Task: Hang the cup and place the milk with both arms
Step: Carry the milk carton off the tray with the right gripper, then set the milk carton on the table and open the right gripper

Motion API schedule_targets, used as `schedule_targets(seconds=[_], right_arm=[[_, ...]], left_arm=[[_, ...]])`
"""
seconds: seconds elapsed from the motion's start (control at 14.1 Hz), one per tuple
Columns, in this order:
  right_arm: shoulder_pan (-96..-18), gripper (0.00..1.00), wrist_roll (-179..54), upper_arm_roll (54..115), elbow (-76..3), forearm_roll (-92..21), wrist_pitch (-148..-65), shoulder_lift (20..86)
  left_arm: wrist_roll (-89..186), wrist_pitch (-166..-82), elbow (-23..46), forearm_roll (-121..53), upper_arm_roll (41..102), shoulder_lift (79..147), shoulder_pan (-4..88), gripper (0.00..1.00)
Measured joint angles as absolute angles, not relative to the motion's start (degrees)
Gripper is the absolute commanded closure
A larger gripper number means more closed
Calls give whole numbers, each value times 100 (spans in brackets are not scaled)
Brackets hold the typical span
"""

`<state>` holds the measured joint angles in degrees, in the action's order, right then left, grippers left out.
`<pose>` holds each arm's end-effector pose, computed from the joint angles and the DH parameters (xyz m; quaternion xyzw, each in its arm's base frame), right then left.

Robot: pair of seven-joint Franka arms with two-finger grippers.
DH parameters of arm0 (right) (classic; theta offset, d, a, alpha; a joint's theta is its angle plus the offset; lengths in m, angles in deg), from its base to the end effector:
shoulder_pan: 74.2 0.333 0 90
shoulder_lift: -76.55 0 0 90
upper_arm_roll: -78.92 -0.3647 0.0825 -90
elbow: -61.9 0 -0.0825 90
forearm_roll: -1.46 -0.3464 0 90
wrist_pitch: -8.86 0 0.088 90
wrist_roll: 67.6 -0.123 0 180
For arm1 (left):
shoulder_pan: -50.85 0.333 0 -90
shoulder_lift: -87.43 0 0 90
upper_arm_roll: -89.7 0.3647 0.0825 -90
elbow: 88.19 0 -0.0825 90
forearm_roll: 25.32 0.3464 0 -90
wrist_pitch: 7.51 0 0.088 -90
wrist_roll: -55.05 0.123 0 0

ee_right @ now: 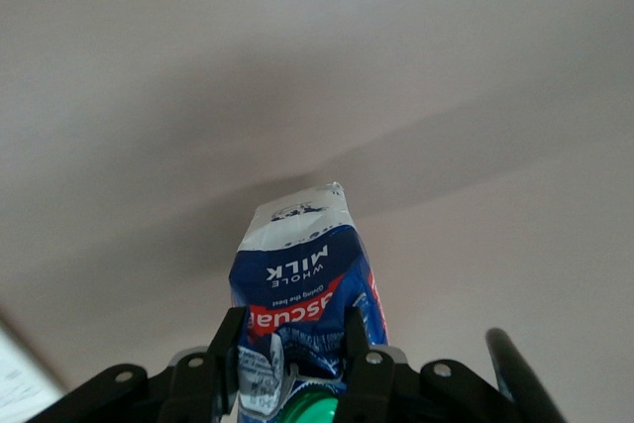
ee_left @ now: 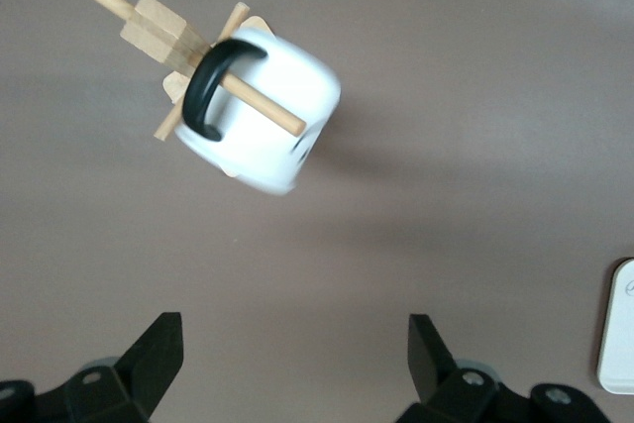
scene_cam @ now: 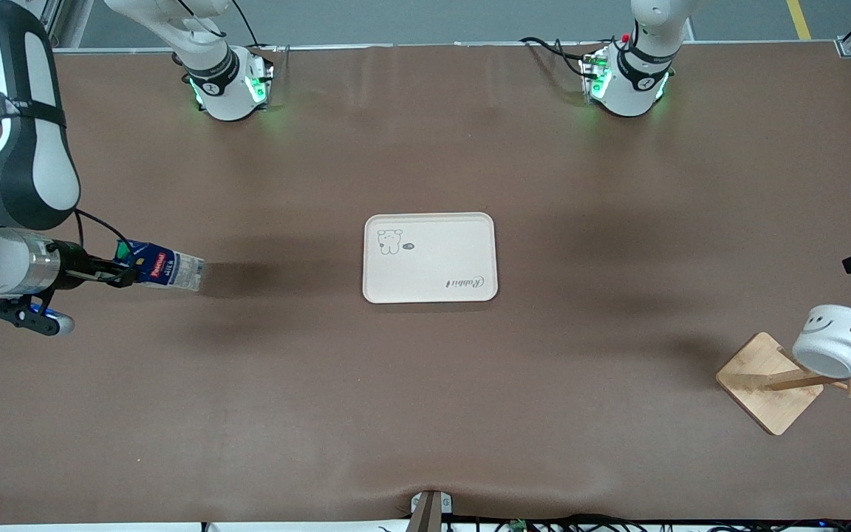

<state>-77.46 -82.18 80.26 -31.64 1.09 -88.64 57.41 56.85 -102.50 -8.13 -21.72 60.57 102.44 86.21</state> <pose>0.5999 -0.0459 0.4513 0.9773 -0.1658 -0.1315 0.0122 0.5959 0.1165 0.6089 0.9984 0.0446 0.0178 0.0306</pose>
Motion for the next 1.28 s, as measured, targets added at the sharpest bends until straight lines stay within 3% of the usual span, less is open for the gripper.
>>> schedule_targets(seconds=[0.43, 0.64, 0.71, 0.78, 0.85, 1.07, 1.28], right_arm=[[-8094, 100, -7942, 8027, -4630, 293, -10348, 6141], [-8136, 100, -7864, 8027, -5101, 295, -10709, 6400], [-8151, 77, -7835, 8027, -5171, 295, -10764, 6450], [-8163, 45, -7826, 8027, -5201, 295, -10777, 6469], [-8174, 3, -7822, 8025, -5203, 294, -10780, 6470], [-8181, 0, -7812, 8023, -5205, 295, -10781, 6471], [-8183, 0, -7802, 8022, -5205, 295, -10788, 6470]], left_arm=[[5293, -9946, -806, -2172, 5758, 9971, 8616, 0], [5294, -9939, -801, -2172, 5729, 9905, 8460, 0], [5294, -9939, -801, -2172, 5876, 9875, 8257, 0], [5294, -9939, -801, -2172, 6124, 9839, 7966, 0], [5294, -9939, -801, -2172, 6450, 9806, 7614, 0], [5294, -9744, -801, -2172, 7397, 9720, 6662, 0], [5294, -9624, -790, -2172, 7866, 9635, 6224, 0]])
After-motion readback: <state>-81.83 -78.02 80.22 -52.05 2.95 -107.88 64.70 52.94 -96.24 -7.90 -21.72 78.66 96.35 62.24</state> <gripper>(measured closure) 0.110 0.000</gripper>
